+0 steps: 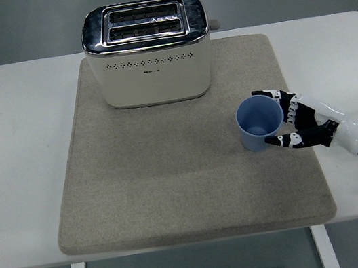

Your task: Put the water cup in front of the bread machine

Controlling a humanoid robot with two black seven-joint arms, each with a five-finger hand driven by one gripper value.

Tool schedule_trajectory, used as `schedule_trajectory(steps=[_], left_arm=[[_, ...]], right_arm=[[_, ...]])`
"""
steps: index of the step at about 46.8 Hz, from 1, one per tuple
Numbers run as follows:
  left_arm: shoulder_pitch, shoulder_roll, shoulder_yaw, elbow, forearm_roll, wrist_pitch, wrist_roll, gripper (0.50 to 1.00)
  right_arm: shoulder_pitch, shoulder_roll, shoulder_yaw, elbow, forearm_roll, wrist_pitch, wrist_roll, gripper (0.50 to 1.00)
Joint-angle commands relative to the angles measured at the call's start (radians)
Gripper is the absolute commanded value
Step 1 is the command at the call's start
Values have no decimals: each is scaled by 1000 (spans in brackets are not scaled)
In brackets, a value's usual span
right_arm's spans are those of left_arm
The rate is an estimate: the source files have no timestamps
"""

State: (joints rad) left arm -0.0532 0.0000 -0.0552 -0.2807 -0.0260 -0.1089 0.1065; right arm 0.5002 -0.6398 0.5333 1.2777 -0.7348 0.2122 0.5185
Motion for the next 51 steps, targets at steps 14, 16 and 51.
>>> schedule_trajectory(steps=[14,16,51], left_arm=[[1,0,0,0,0,0,-1,1000],[1,0,0,0,0,0,-1,1000],[0,0,-2,0,0,0,-1,1000]], right_arm=[[1,11,-6,-1,0,3,0,924],[4,17,-7,-3,0,1,0,924],[8,71,-10,-37,0,1,-3,924]])
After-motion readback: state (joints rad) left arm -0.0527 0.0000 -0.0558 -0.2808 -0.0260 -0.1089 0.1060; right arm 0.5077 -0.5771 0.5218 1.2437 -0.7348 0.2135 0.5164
